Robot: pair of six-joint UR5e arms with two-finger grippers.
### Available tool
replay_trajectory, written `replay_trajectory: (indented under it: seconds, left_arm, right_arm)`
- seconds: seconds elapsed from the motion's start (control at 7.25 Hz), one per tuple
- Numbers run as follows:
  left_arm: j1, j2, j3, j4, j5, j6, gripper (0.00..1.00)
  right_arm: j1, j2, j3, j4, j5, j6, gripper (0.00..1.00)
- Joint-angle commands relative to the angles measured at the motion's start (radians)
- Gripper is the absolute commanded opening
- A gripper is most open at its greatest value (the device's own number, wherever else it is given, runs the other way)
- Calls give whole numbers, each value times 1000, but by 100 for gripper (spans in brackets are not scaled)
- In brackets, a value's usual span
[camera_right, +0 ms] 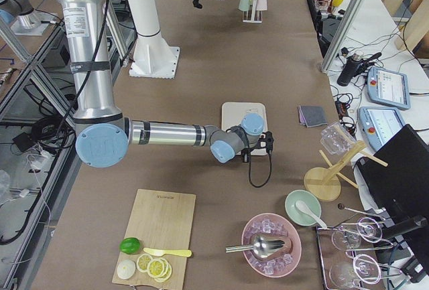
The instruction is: Pick up and place green cup on tray
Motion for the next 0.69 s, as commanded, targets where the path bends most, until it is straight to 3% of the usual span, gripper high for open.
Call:
replay_trajectory:
  seconds: [0.0, 0.28, 0.55]
  left_arm:
    - [3, -7, 56, 8, 6, 4, 98]
    - [3, -10, 113, 2, 10, 2, 98]
    - [3, -12, 160, -3, 113, 4, 98]
  right_arm:
    - [-7, 16, 53, -5, 7, 1, 0]
    - [-71, 18, 180, -92, -5, 29, 0]
    - [-209, 129, 321, -285, -81, 230, 0]
